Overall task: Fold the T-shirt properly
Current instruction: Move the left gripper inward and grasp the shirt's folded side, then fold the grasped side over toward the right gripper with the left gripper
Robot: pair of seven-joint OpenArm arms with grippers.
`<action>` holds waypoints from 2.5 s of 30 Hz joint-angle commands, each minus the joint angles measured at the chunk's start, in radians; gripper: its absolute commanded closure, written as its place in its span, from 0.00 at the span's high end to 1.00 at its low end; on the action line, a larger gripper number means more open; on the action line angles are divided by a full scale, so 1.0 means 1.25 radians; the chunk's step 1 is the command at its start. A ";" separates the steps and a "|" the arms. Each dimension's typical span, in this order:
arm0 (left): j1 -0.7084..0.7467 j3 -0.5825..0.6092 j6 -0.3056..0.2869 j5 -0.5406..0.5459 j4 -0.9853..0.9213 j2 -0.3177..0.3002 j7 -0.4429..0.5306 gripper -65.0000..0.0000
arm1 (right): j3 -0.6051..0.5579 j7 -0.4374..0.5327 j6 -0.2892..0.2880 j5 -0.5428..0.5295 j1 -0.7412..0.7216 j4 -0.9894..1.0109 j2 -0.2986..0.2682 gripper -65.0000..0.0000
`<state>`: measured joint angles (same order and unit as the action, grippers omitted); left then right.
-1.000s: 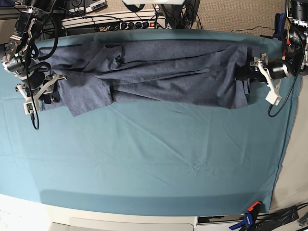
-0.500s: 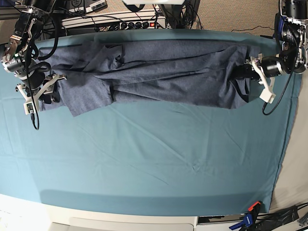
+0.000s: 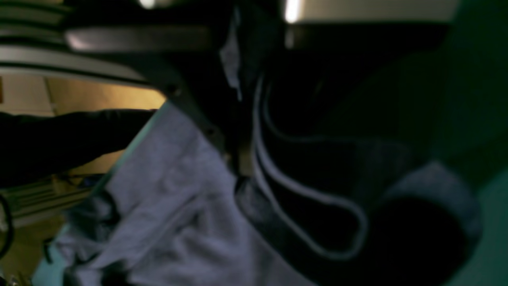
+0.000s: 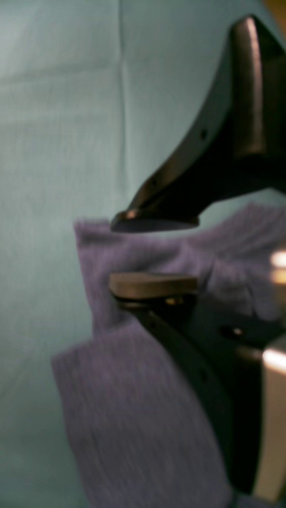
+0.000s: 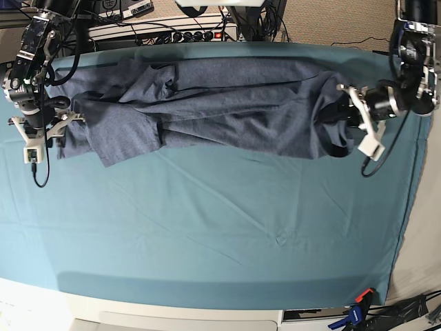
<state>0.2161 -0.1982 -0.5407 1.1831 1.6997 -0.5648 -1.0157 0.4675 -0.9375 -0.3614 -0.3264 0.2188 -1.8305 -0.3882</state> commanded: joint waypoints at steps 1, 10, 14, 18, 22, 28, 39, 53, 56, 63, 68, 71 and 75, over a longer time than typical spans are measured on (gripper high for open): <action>-0.004 -0.005 -0.004 0.016 0.026 -0.004 0.018 0.00 | 0.005 0.021 0.002 0.008 -0.007 -0.012 -0.016 0.29; 0.031 -0.002 -0.005 0.016 0.060 0.107 0.026 0.00 | 0.005 0.027 0.082 0.157 -0.007 -0.012 -0.016 0.29; 0.029 0.051 -0.005 -0.009 0.060 0.152 0.044 0.00 | 0.005 0.029 0.118 0.224 -0.007 -0.012 -0.016 0.29; 0.021 0.145 -0.005 -0.052 0.060 0.193 0.062 0.00 | 0.005 0.029 0.144 0.276 -0.007 -0.010 -0.016 0.29; -0.002 0.233 -0.005 -0.108 0.060 0.235 0.078 0.00 | 0.005 0.029 0.152 0.282 -0.007 -0.010 -0.016 0.29; -0.053 0.307 -0.004 -0.171 0.060 0.280 0.094 0.00 | 0.005 0.029 0.152 0.279 -0.006 -0.010 -0.016 0.29; -0.084 0.319 0.011 -0.248 0.059 0.338 0.128 0.00 | 0.004 0.028 0.152 0.248 -0.006 -0.010 -0.015 0.29; -0.080 0.320 -0.019 -0.248 0.059 0.359 0.128 0.10 | 0.004 0.027 0.152 0.246 -0.006 -0.010 -0.015 0.29; -0.080 0.327 -0.027 -0.248 0.059 0.378 0.128 0.25 | 0.004 0.027 0.152 0.240 -0.006 -0.010 -0.015 0.29; -0.081 0.397 -0.026 -0.314 0.059 0.414 0.150 0.27 | 0.004 0.027 0.152 0.231 -0.006 -0.010 -0.015 0.29; -0.094 0.434 -0.026 -0.349 0.059 0.421 0.156 0.27 | 0.004 0.029 0.152 0.231 -0.006 -0.010 -0.015 0.29; -0.102 0.434 -0.025 -0.352 0.059 0.420 0.150 0.27 | 0.004 0.029 0.152 0.231 -0.007 -0.010 -0.016 0.29; -0.129 0.428 -0.026 -0.356 0.073 0.415 0.117 0.26 | 0.004 0.031 0.152 0.231 -0.007 -0.010 -0.015 0.29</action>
<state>0.0723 0.3401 -0.5659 0.7166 1.7638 -0.0513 -0.8955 0.4671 -0.9260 -0.1799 -0.0422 0.2192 -1.8305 -0.3874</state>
